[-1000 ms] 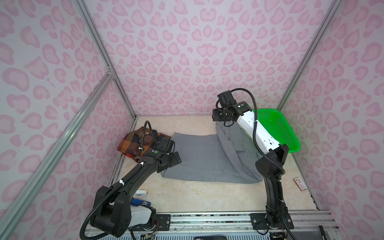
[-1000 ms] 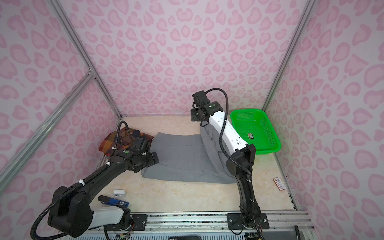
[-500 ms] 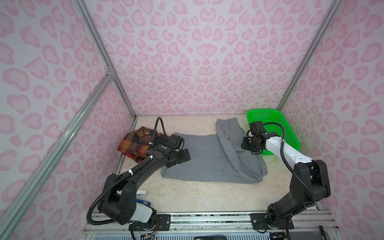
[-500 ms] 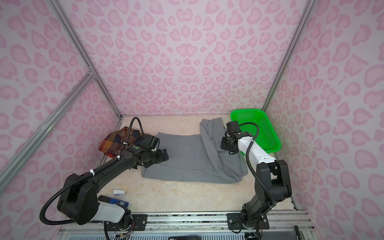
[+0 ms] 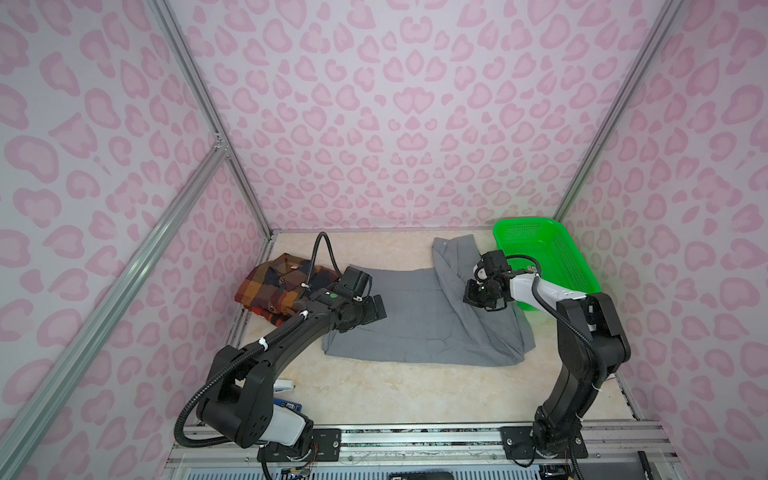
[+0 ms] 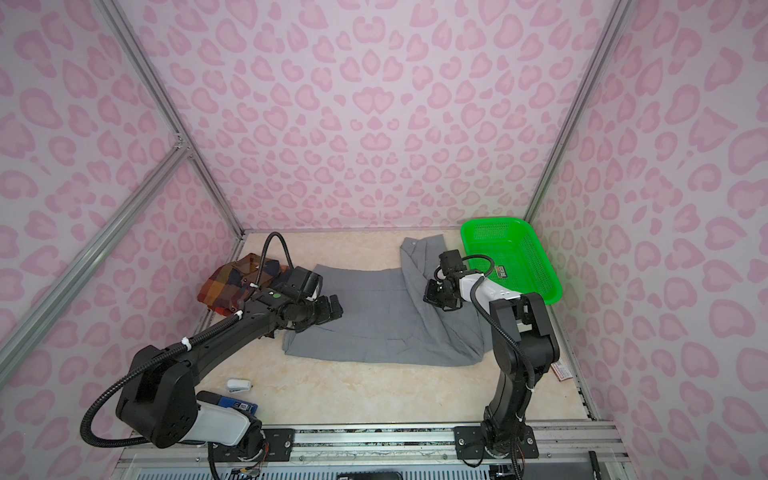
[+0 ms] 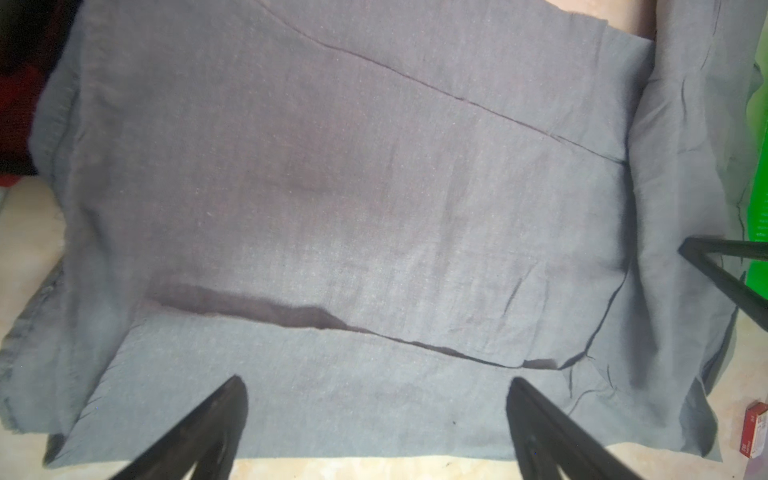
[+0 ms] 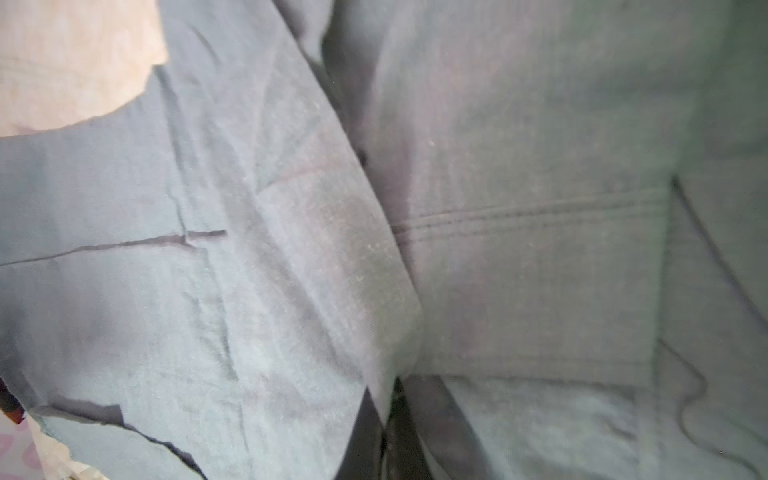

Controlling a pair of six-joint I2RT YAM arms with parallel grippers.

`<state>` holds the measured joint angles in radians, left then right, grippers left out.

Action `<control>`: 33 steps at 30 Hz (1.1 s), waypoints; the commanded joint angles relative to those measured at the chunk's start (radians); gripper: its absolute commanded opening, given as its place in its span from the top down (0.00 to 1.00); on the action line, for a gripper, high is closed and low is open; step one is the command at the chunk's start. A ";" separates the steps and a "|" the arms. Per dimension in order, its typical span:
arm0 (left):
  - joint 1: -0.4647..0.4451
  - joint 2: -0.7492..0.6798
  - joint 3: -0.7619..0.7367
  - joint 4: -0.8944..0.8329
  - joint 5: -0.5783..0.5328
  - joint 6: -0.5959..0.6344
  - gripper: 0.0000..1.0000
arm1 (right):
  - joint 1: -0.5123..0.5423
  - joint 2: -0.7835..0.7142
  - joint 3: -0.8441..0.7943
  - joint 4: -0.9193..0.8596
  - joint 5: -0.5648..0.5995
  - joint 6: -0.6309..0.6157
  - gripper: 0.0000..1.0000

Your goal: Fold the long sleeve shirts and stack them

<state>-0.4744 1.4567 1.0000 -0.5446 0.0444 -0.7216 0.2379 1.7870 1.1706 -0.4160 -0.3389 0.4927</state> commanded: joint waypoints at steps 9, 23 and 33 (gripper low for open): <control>-0.033 0.098 -0.052 0.076 0.023 -0.035 0.01 | 0.253 -0.168 0.035 -0.136 0.602 -0.025 1.00; -0.035 0.098 -0.082 0.083 0.028 -0.029 0.01 | 0.049 -0.206 -0.108 0.010 0.152 0.074 0.59; -0.036 0.101 -0.065 0.080 0.024 -0.026 0.01 | -0.022 0.092 0.216 0.114 -0.020 0.068 0.57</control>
<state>-0.5117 1.5608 0.9272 -0.4702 0.0723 -0.7521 0.2340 1.7897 1.3060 -0.3325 -0.3161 0.5453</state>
